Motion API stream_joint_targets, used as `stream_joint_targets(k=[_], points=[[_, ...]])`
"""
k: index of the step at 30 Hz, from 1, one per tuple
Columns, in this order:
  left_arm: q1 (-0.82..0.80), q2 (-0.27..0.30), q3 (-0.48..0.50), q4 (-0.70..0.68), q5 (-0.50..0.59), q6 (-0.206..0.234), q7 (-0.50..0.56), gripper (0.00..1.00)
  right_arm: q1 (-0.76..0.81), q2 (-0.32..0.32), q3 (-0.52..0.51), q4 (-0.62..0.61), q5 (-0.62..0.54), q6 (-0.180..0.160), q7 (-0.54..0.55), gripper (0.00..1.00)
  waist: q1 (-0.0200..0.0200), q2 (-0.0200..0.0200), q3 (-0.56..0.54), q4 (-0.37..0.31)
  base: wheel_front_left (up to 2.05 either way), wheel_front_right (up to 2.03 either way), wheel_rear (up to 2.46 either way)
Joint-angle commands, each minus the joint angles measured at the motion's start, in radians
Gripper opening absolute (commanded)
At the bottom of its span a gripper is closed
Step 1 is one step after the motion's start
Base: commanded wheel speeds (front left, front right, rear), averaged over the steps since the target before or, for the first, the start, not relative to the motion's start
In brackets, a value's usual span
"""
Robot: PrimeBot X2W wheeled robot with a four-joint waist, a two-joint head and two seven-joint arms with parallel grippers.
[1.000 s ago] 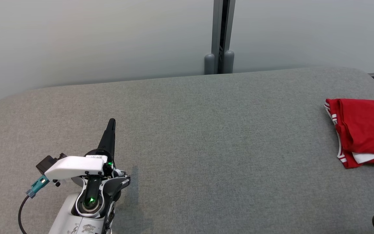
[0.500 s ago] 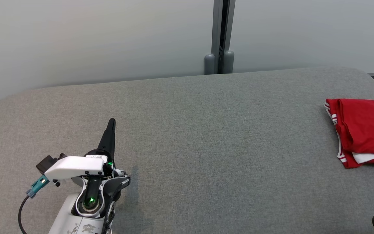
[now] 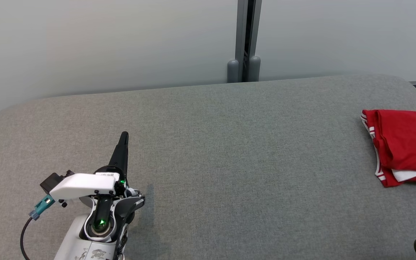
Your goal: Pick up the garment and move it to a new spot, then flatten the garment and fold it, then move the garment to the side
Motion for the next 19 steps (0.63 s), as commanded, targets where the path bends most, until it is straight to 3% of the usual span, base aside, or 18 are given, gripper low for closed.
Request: stream_joint_targets(k=[1,19], points=[[-0.016,0.006,0.000,0.000,-0.005,-0.004,0.004,0.00,-0.006,-0.002,-0.001,0.002,0.000,0.000,0.003,0.00,0.0000,0.0000,0.000,0.000,0.00,0.00,0.00],[-0.016,0.006,0.000,0.000,-0.005,-0.004,0.004,0.00,-0.006,-0.001,-0.002,0.002,-0.001,0.000,0.004,0.00,0.0000,0.0000,0.000,0.000,0.00,0.00,0.00]])
